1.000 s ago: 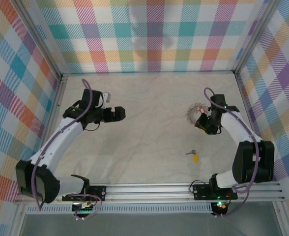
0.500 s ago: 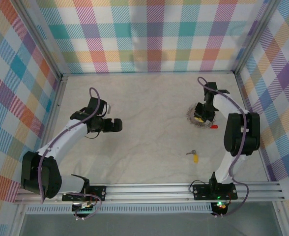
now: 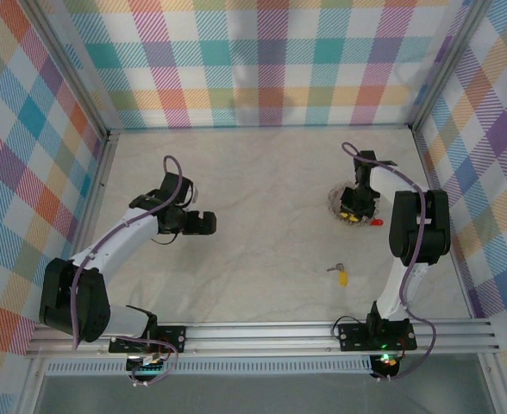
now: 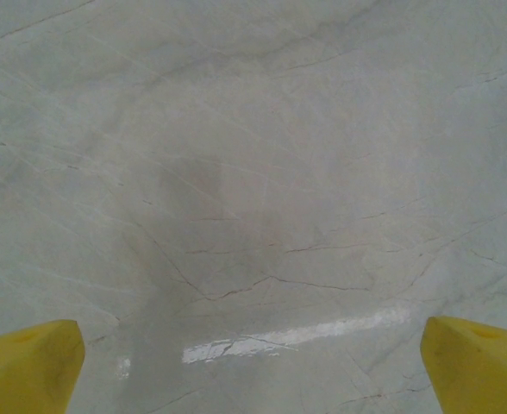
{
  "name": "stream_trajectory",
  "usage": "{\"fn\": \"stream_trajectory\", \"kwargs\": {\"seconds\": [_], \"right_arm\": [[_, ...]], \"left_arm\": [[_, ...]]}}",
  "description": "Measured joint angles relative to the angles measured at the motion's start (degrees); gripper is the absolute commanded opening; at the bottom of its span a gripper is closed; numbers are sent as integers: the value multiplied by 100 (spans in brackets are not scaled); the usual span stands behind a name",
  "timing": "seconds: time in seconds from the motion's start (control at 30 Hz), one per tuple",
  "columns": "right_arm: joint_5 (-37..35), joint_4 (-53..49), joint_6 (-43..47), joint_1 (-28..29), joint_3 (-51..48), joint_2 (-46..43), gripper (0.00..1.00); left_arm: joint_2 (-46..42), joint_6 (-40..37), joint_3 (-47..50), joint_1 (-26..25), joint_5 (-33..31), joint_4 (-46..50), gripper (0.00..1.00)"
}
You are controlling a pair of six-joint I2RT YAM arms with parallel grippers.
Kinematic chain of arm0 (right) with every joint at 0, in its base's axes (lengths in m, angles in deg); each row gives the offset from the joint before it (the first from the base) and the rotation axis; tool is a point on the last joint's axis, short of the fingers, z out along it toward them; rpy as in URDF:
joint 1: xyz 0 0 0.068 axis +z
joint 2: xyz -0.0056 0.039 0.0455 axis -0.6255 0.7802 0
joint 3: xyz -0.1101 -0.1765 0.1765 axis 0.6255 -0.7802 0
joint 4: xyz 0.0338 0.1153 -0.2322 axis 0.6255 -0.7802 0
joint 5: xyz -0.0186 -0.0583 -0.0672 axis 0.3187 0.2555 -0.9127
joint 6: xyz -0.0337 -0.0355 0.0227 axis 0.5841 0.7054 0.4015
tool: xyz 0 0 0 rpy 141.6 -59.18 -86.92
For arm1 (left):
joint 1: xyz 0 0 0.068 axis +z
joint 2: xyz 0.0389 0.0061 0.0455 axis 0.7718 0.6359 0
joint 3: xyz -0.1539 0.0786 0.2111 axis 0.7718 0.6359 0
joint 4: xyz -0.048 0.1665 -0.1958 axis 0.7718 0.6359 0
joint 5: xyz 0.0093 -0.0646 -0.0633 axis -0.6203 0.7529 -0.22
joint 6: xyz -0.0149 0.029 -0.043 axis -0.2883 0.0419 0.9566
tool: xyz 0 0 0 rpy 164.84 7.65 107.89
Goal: Put the keys on the keyring
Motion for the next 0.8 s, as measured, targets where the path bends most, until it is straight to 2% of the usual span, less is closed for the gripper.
{"fn": "stream_trajectory", "kwargs": {"seconds": [0.53,0.8], "right_arm": [[22,31,48,-7,-162,-103,9],[111,31,46,-4,-354,-278,8]], "left_arm": [[101,-109,0,-153,11,2,100],[105,-151,0,-249,20,0,100]]}}
